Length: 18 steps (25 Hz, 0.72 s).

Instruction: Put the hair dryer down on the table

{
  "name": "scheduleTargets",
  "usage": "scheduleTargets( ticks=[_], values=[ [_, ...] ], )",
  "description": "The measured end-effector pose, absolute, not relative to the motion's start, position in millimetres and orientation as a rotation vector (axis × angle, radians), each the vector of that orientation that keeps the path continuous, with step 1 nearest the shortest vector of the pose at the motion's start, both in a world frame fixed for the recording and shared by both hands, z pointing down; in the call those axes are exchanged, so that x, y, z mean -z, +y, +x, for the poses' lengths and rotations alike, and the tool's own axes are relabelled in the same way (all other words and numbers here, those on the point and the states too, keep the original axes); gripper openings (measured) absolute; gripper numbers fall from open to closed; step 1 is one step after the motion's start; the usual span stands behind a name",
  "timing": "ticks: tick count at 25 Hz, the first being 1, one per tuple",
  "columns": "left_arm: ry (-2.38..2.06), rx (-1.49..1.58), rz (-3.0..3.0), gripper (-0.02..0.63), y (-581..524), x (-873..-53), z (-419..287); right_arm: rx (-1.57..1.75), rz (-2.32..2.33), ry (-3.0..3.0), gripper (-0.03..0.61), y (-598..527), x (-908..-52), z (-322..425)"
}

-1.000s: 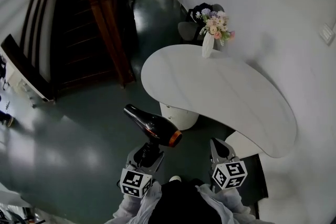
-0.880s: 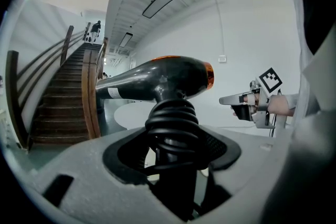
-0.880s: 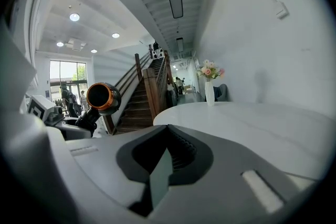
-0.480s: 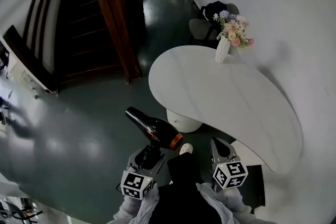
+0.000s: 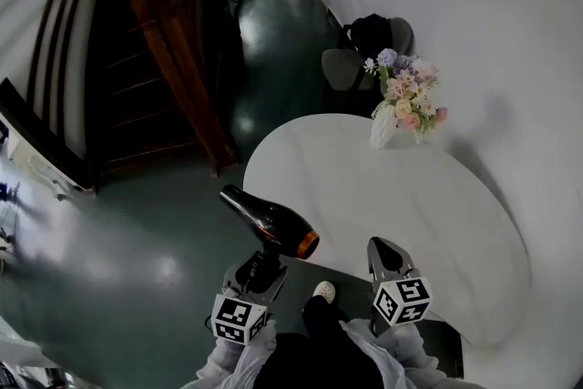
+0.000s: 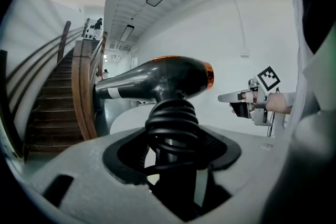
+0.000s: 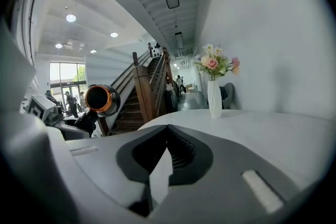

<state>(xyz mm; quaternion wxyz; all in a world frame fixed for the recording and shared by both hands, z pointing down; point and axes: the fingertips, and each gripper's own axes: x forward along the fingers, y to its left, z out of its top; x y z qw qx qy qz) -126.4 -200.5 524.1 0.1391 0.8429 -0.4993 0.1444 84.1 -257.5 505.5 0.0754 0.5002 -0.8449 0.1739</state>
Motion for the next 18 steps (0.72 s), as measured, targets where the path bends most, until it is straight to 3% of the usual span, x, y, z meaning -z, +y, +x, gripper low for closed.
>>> scheduleTargets(
  ticks=[8, 18],
  values=[
    [-1.341, -0.472, 2.439, 0.284, -333, -545, -118, -0.563, 1.586, -2.52, 0.009, -375, -514, 95],
    [-1.107, -0.646, 2.504, 0.284, -461, -590, -93, -0.666, 1.744, -2.381, 0.009, -405, -541, 104]
  ],
)
